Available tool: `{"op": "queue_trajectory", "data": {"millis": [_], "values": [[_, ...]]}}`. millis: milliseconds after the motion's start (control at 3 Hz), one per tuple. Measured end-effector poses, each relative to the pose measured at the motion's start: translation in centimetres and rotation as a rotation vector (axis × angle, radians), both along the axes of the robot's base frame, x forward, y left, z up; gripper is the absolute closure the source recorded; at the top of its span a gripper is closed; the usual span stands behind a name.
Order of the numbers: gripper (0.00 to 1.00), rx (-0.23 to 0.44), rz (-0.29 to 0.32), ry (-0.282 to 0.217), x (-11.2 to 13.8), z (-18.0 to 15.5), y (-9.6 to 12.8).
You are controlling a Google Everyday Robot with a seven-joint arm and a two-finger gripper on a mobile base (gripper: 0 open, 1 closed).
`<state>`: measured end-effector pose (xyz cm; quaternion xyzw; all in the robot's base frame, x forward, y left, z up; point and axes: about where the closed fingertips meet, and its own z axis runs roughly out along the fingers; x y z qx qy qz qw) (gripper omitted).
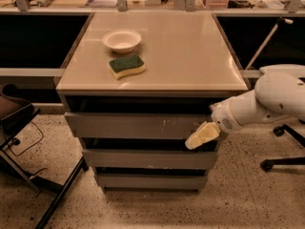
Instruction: Open top drawer
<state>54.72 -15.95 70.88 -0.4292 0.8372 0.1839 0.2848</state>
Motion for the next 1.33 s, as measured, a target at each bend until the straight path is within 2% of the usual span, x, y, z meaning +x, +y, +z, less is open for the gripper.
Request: {"op": "queue_trajectory", "data": {"millis": [333, 667, 1000, 1333], "values": [[0.0, 0.0, 0.0, 0.0, 0.0, -0.1, 0.0], [0.0, -0.057, -0.032, -0.037, 0.0, -0.6, 0.4], [0.0, -0.137, -0.108, -0.096, 2.8, -1.7, 1.5], [0.0, -0.169, -0.152, -0.126, 5.6, -2.1, 2.5]]}}
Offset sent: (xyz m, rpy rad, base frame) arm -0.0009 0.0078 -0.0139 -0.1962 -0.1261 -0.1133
